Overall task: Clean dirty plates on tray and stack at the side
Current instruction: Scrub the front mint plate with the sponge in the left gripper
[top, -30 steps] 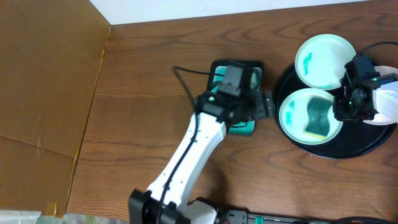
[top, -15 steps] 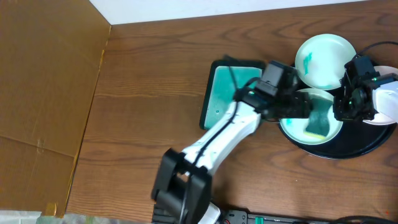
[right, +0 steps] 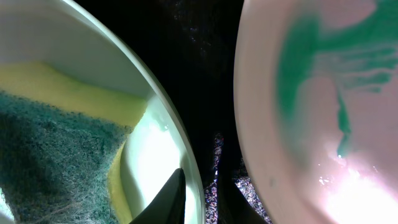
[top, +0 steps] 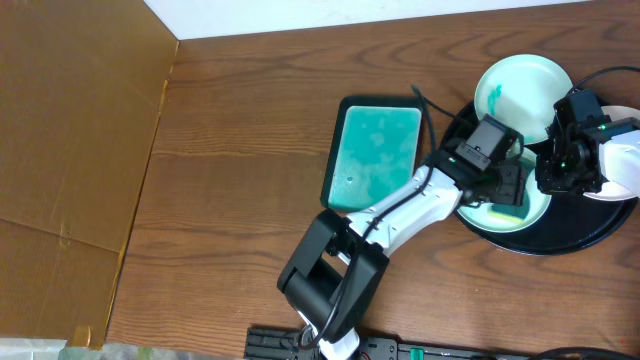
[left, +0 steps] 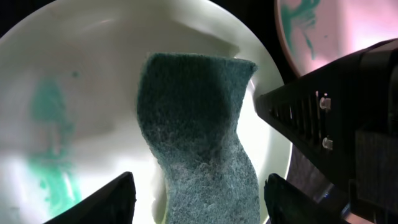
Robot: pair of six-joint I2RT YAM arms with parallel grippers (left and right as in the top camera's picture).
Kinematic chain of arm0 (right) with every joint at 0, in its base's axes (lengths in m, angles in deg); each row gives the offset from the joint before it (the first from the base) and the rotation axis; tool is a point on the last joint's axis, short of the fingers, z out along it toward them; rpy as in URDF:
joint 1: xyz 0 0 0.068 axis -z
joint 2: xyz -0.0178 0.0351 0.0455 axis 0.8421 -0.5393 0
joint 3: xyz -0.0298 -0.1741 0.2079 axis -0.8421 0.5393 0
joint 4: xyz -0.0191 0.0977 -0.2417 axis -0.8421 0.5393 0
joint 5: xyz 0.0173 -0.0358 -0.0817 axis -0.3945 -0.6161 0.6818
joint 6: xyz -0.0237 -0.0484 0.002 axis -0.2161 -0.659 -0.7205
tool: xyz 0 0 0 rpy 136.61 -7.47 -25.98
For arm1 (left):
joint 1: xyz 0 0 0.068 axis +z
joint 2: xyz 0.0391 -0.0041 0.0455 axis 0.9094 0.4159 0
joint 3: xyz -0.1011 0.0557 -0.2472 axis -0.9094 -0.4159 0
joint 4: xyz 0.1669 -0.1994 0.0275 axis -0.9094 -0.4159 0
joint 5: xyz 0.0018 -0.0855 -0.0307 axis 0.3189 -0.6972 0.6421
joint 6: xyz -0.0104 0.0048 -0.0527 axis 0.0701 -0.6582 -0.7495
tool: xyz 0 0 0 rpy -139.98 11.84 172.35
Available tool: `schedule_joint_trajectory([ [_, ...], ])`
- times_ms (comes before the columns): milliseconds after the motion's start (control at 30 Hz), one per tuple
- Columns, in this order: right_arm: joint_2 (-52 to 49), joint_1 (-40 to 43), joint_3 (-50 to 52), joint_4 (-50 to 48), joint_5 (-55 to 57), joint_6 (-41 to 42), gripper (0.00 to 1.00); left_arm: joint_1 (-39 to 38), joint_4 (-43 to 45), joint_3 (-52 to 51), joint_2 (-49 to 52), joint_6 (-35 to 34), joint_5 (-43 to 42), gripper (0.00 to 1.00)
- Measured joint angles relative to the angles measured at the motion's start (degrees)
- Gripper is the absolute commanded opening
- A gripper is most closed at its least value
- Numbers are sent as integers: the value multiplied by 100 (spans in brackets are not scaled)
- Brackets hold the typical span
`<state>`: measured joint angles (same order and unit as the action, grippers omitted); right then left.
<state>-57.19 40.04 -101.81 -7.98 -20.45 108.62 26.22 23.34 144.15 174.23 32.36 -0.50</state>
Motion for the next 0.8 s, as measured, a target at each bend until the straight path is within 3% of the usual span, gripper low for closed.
schedule_joint_trajectory([
  [333, 0, 0, 0, -2, 0, 0, 15, -208, 131, 0, 39, -341, 649, 65],
  [800, 0, 0, 0, -2, 0, -2, 15, -208, 518, 0, 315, -605, 509, 57],
])
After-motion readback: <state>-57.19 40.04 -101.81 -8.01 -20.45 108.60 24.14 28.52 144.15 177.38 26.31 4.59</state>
